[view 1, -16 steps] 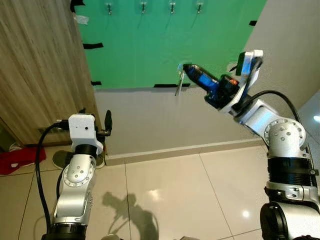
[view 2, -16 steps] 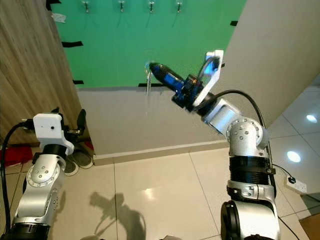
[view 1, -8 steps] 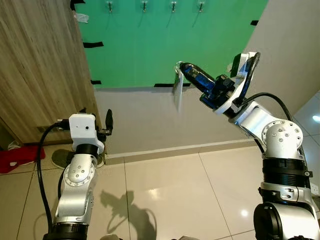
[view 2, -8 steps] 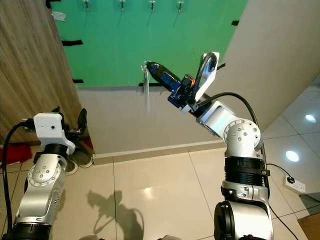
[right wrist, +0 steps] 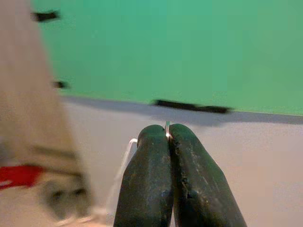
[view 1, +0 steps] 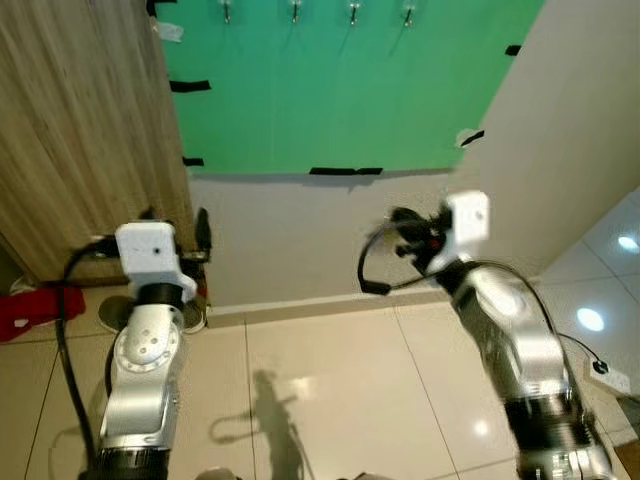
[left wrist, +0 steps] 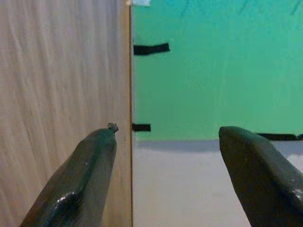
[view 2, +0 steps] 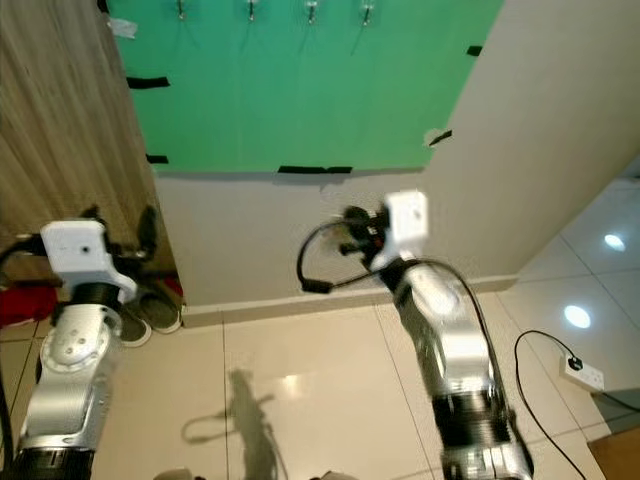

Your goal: Hang keys on a hook

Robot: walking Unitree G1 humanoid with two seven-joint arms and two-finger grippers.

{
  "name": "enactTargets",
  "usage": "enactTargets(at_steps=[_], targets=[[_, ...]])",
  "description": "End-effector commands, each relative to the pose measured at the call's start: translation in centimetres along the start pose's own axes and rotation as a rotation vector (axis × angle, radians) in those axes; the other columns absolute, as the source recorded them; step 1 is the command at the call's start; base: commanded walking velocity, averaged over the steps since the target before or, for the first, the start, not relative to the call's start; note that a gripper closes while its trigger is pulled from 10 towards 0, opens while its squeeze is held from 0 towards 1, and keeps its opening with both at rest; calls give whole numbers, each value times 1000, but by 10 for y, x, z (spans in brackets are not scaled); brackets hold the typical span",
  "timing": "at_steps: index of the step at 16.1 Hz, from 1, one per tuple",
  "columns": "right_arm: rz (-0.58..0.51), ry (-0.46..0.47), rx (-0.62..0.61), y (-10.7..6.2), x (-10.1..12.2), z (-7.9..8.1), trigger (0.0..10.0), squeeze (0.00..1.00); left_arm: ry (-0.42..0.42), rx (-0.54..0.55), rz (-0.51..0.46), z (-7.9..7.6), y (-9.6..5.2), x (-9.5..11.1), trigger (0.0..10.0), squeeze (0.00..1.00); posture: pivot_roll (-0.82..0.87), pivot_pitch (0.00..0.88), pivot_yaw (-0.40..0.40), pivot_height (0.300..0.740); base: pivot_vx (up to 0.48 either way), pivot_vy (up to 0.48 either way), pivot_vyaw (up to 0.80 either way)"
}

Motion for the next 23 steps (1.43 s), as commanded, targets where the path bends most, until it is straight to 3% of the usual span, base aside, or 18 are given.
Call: enactTargets(at_steps=[1,4,6,8,10,14,16,23], targets=[[-87,-107,-42,-6,4,2,10000,0,-1,-7,9,-2,-3,1,10000,0,-22,10,-100,740,0,0,0],[-156,-217,-48,-15,-4,13,10000,0,-27,-2,-34,-1,0,11,10000,0,-20,12,-94,740,0,0,0],[-193,-254,-79,-13,-11,15,10000,0,-20,26,-7,2,2,5,10000,0,-28,12,-80,740,461,0,0],[-230,-228,-172,-12,-9,2,10000,0,15,49,23,7,3,-2,10000,0,-34,13,-80,740,461,0,0],[-201,-97,-207,0,-15,-1,10000,0,1,73,45,10,5,-5,10000,0,-35,17,-80,740,461,0,0],[-234,-114,-112,17,-3,14,10000,0,-6,122,45,15,4,-4,10000,0,-20,17,-87,740,458,0,0],[-223,-107,-97,19,-6,14,10000,0,-50,144,33,18,2,-3,10000,0,-13,18,-90,740,444,0,0],[-182,-63,-41,14,-17,20,10000,0,-47,145,30,22,-1,-3,10000,0,-7,21,-88,740,436,0,0]])
Point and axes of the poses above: a point about 5 cm out from each wrist's last joint towards the gripper, its own y axis pointing out of the wrist towards the gripper, its own x axis along the axis of the wrist's last joint, z = x × y, the point moved 1 cm from there along y, pointing out of the wrist towards the gripper, and after that the axes turned 8 degrees about y, right-handed, at the moved point
